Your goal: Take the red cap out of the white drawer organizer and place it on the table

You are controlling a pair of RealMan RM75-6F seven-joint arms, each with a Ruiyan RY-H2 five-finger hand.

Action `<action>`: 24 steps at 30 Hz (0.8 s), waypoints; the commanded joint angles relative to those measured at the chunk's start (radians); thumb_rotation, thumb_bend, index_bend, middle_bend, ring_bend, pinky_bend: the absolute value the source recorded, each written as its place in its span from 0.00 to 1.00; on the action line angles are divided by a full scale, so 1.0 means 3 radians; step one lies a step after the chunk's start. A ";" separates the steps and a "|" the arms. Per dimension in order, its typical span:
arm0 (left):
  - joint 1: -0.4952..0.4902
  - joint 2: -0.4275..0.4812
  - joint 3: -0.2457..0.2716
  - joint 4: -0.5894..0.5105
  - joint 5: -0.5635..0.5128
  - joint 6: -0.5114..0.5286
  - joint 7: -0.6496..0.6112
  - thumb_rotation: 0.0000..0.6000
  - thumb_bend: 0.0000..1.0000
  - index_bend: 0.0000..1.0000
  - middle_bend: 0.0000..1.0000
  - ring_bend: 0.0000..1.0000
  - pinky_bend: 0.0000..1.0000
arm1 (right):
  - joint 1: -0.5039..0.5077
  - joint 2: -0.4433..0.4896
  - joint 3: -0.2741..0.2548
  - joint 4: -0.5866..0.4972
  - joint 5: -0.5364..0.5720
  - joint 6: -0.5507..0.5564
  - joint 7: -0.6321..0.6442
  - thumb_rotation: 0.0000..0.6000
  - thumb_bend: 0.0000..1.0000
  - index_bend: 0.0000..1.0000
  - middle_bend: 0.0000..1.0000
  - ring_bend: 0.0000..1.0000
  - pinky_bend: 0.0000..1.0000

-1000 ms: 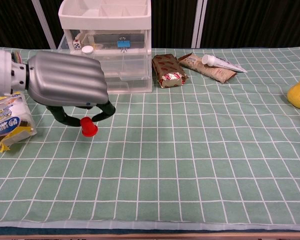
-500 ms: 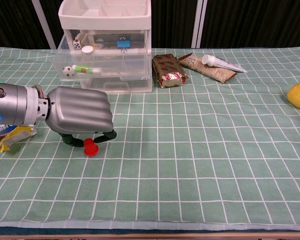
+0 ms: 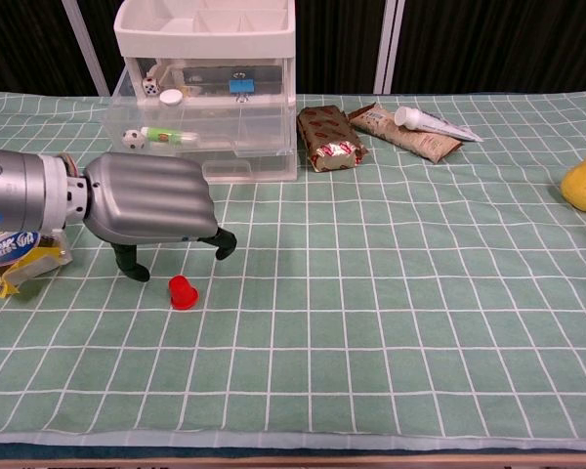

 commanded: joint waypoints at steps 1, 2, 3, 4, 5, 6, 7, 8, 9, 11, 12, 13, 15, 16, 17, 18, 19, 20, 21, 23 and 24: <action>0.0052 0.0066 -0.0075 -0.0085 -0.0074 0.0128 -0.0013 1.00 0.06 0.30 1.00 1.00 1.00 | 0.0000 -0.0001 0.0000 0.0001 -0.0002 0.0002 -0.0002 1.00 0.09 0.00 0.00 0.00 0.23; 0.0087 0.0091 -0.0134 -0.0137 -0.0111 0.0237 -0.0038 1.00 0.06 0.30 1.00 1.00 1.00 | 0.0000 -0.0002 -0.0002 0.0001 -0.0003 0.0000 -0.0006 1.00 0.09 0.00 0.00 0.00 0.23; 0.0123 0.0112 -0.0171 -0.0190 -0.0129 0.0333 -0.0057 1.00 0.06 0.30 1.00 1.00 1.00 | 0.0000 -0.0003 -0.0004 0.0001 -0.0004 0.0000 -0.0009 1.00 0.09 0.00 0.00 0.00 0.23; 0.0159 0.0125 -0.0203 -0.0238 -0.0139 0.0430 -0.0068 1.00 0.06 0.31 1.00 1.00 1.00 | 0.0000 -0.0003 -0.0005 0.0001 -0.0006 0.0000 -0.0013 1.00 0.09 0.00 0.00 0.00 0.23; 0.0201 0.0131 -0.0239 -0.0284 -0.0143 0.0547 -0.0072 1.00 0.07 0.31 1.00 1.00 1.00 | 0.0000 -0.0004 -0.0006 0.0001 -0.0007 0.0002 -0.0017 1.00 0.09 0.00 0.00 0.00 0.23; 0.0249 0.0133 -0.0274 -0.0332 -0.0136 0.0678 -0.0071 1.00 0.07 0.32 1.00 1.00 1.00 | -0.0001 -0.0004 -0.0006 0.0002 -0.0008 0.0005 -0.0019 1.00 0.09 0.00 0.00 0.00 0.23; 0.0302 0.0134 -0.0307 -0.0381 -0.0122 0.0824 -0.0066 1.00 0.07 0.32 0.99 0.99 1.00 | -0.0001 -0.0004 -0.0006 0.0003 -0.0009 0.0007 -0.0022 1.00 0.09 0.00 0.00 0.00 0.23; 0.0386 0.0128 -0.0350 -0.0453 -0.0094 0.1041 -0.0052 1.00 0.08 0.33 0.97 0.97 1.00 | -0.0002 -0.0005 -0.0005 0.0005 -0.0008 0.0010 -0.0026 1.00 0.09 0.00 0.00 0.00 0.23; 0.0459 0.0121 -0.0376 -0.0512 -0.0069 0.1214 -0.0045 1.00 0.08 0.33 0.92 0.93 0.99 | -0.0002 -0.0005 -0.0005 0.0008 -0.0008 0.0010 -0.0028 1.00 0.09 0.00 0.00 0.00 0.23; 0.0624 0.0110 -0.0410 -0.0644 -0.0023 0.1564 -0.0030 1.00 0.09 0.31 0.80 0.83 0.94 | 0.0000 -0.0007 -0.0006 0.0016 -0.0013 0.0012 -0.0035 1.00 0.09 0.00 0.00 0.00 0.23; 0.0714 0.0107 -0.0418 -0.0714 0.0001 0.1738 -0.0018 1.00 0.09 0.30 0.71 0.76 0.88 | 0.0001 -0.0009 -0.0007 0.0028 -0.0024 0.0020 -0.0048 1.00 0.09 0.00 0.00 0.00 0.23; 0.0807 0.0108 -0.0419 -0.0779 0.0035 0.1911 -0.0014 1.00 0.10 0.28 0.62 0.69 0.82 | 0.0002 -0.0014 -0.0009 0.0045 -0.0042 0.0032 -0.0068 1.00 0.09 0.00 0.00 0.00 0.23; 0.1090 0.0134 -0.0390 -0.0939 0.0087 0.2366 -0.0036 1.00 0.11 0.22 0.45 0.54 0.70 | 0.0002 -0.0032 -0.0022 0.0069 -0.0080 0.0055 -0.0110 1.00 0.09 0.00 0.00 0.00 0.23; 0.1191 0.0152 -0.0369 -0.0995 0.0070 0.2487 -0.0036 1.00 0.11 0.18 0.34 0.45 0.62 | 0.0002 -0.0036 -0.0026 0.0074 -0.0085 0.0056 -0.0120 1.00 0.09 0.00 0.00 0.00 0.23; 0.1288 0.0178 -0.0353 -0.1051 0.0034 0.2592 -0.0032 1.00 0.11 0.16 0.27 0.39 0.57 | 0.0003 -0.0038 -0.0031 0.0080 -0.0093 0.0057 -0.0133 1.00 0.09 0.00 0.00 0.00 0.23; 0.1380 0.0208 -0.0340 -0.1101 -0.0013 0.2686 -0.0026 1.00 0.11 0.11 0.18 0.29 0.47 | 0.0004 -0.0040 -0.0034 0.0089 -0.0105 0.0063 -0.0151 1.00 0.09 0.00 0.00 0.00 0.23; 0.1467 0.0240 -0.0328 -0.1149 -0.0060 0.2769 -0.0027 1.00 0.11 0.08 0.12 0.23 0.40 | 0.0005 -0.0044 -0.0037 0.0100 -0.0119 0.0072 -0.0171 1.00 0.09 0.00 0.00 0.00 0.23; 0.1613 0.0296 -0.0309 -0.1211 -0.0170 0.2911 -0.0072 1.00 0.11 0.05 0.08 0.18 0.35 | 0.0006 -0.0051 -0.0043 0.0120 -0.0149 0.0093 -0.0211 1.00 0.09 0.00 0.00 0.00 0.23; 0.1721 0.0356 -0.0282 -0.1265 -0.0223 0.2997 -0.0120 1.00 0.10 0.02 0.03 0.12 0.28 | 0.0006 -0.0062 -0.0049 0.0141 -0.0176 0.0114 -0.0243 1.00 0.09 0.00 0.00 0.00 0.23; 0.1859 0.0437 -0.0255 -0.1283 -0.0288 0.3101 -0.0210 1.00 0.09 0.00 0.00 0.05 0.18 | 0.0006 -0.0079 -0.0057 0.0172 -0.0217 0.0146 -0.0293 1.00 0.09 0.00 0.00 0.00 0.23; 0.1922 0.0475 -0.0237 -0.1266 -0.0310 0.3143 -0.0257 1.00 0.08 0.00 0.00 0.03 0.14 | 0.0005 -0.0089 -0.0060 0.0187 -0.0240 0.0164 -0.0318 1.00 0.09 0.00 0.00 0.00 0.23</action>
